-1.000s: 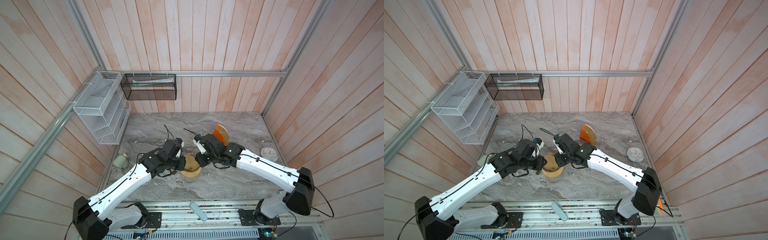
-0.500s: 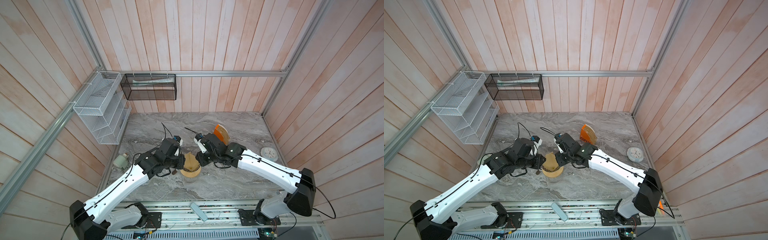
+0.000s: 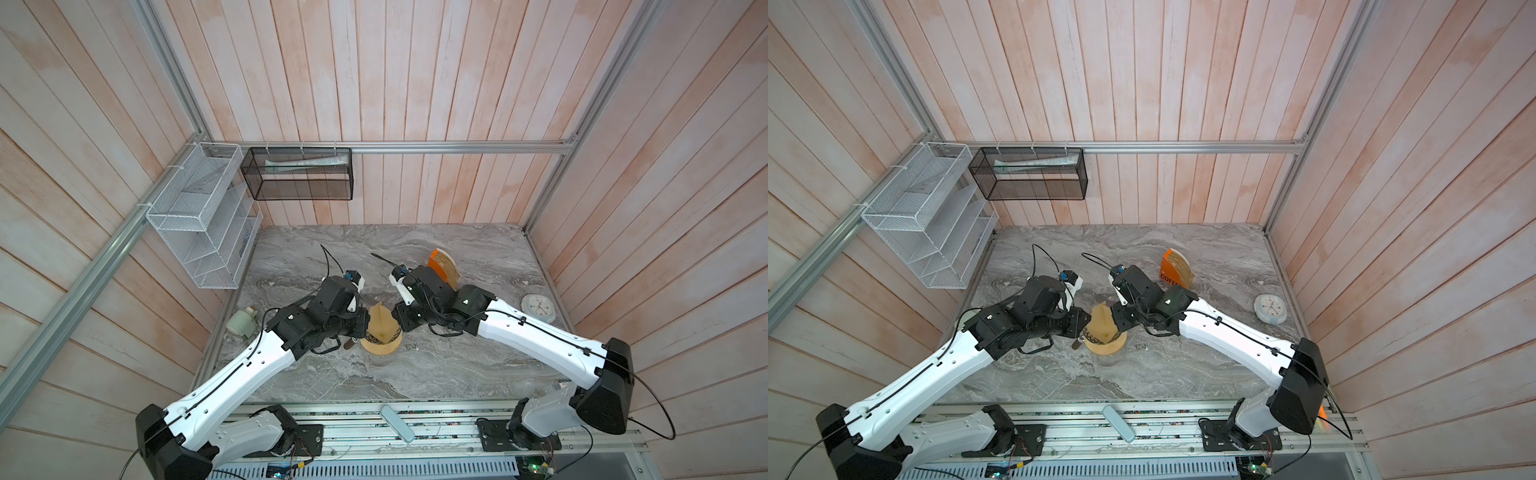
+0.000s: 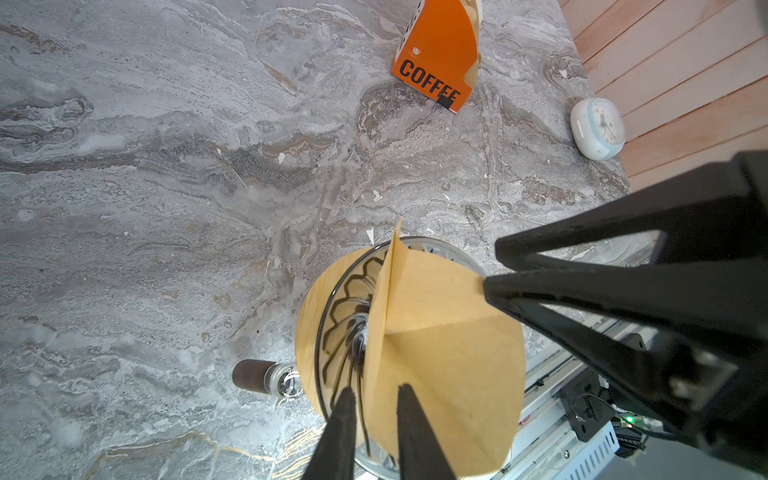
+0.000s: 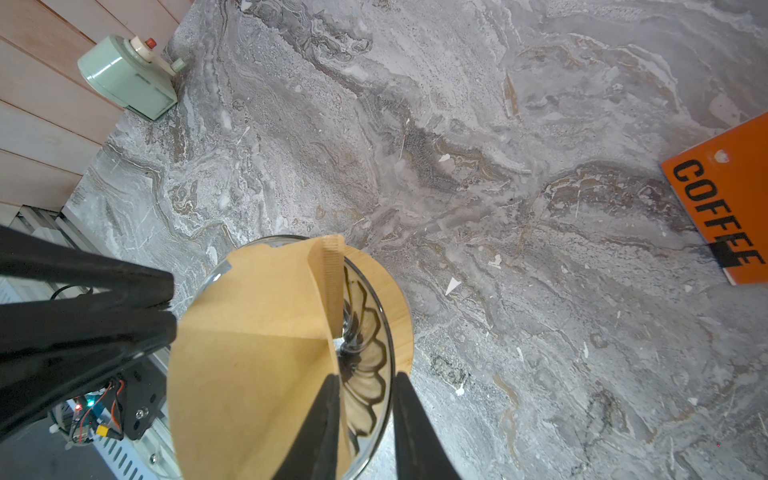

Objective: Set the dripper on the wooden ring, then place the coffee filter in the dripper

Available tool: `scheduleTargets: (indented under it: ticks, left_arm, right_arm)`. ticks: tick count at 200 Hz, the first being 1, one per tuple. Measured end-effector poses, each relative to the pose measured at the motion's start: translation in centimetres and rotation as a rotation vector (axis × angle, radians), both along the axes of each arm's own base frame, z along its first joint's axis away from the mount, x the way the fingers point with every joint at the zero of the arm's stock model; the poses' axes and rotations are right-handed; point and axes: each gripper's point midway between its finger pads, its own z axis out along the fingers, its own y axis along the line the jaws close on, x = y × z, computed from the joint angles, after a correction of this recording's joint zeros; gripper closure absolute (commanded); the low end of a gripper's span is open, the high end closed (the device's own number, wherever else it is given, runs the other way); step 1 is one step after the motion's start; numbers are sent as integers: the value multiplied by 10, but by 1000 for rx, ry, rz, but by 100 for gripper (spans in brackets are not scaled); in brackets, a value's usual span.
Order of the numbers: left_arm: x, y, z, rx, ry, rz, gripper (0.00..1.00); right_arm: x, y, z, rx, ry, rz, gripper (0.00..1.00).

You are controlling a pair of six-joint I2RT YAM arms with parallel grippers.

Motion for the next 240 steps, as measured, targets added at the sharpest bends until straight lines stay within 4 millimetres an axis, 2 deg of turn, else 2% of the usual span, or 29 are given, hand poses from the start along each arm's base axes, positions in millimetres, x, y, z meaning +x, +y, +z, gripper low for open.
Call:
scheduleTargets:
  ticks: [46,105,165,194,240]
  left_arm:
    - [0,-1,-2,-1,4,-3,79]
    - [-7,3,-22,17,51,5,79]
    - [-11,3,-14,-19,47,8,79]
    - [-12,3,-15,-22,49,9,79]
    - [-12,4,-15,-22,49,10,79]
  right_arm:
    - [0,1,1,6,-1,-1,82]
    - [4,4,4,24,-14,1,87]
    - [11,8,-7,12,-4,-1,89]
    - [12,9,-9,13,2,2,88]
    - [14,6,-8,10,1,-5,78]
